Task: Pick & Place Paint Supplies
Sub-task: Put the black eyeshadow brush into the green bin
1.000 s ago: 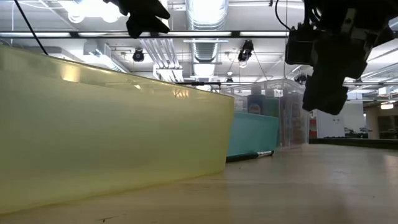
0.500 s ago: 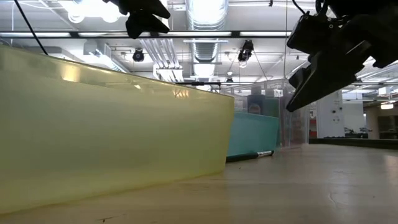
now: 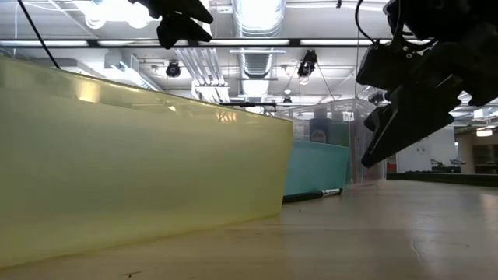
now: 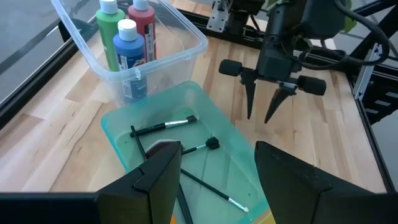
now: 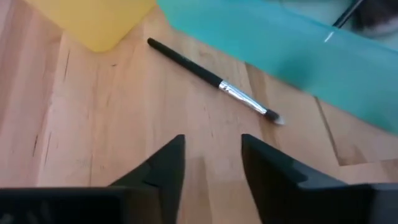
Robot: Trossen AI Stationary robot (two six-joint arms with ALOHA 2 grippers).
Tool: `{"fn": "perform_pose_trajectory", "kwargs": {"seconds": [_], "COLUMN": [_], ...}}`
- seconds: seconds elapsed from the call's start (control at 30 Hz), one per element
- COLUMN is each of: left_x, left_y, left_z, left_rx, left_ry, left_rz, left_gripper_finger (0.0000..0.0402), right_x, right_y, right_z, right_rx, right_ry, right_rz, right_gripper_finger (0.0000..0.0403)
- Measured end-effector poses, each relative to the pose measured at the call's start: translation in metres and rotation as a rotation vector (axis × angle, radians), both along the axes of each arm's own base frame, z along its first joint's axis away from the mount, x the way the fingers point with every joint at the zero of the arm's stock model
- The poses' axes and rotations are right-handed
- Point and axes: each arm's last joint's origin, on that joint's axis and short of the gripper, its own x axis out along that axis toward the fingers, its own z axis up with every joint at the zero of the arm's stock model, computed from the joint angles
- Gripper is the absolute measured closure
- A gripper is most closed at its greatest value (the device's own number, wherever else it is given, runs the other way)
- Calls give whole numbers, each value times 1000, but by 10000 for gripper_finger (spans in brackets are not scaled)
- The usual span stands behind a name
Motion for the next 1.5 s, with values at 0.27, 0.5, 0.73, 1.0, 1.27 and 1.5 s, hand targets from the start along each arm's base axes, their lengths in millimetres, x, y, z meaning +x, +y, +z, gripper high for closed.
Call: {"fn": "perform_pose_trajectory", "kwargs": {"seconds": [0.27,0.5,0.73,1.0,1.27,1.5], "left_x": [0,0,0,1,3,3], "left_y": [0,0,1,-3,-4,-5], "left_z": [0,0,0,1,4,5], "left_rx": [-2,-19,-11,25,20,2], "left_ry": [0,-1,-1,-11,-53,-59], "left_rz": [6,23,40,8,50,58], "left_gripper_finger": [189,189,189,241,309,223], "right_x": [2,2,-3,-6,-5,-4], "right_y": [1,1,-2,-3,-2,-2], "right_z": [1,1,-7,-10,-8,-8], "right_rx": [-99,-159,-195,-204,-195,-192], "right_ry": [-35,-55,-61,-70,-90,-98], "right_rz": [49,91,107,112,107,109], "right_gripper_finger": [226,276,290,289,289,289]}}
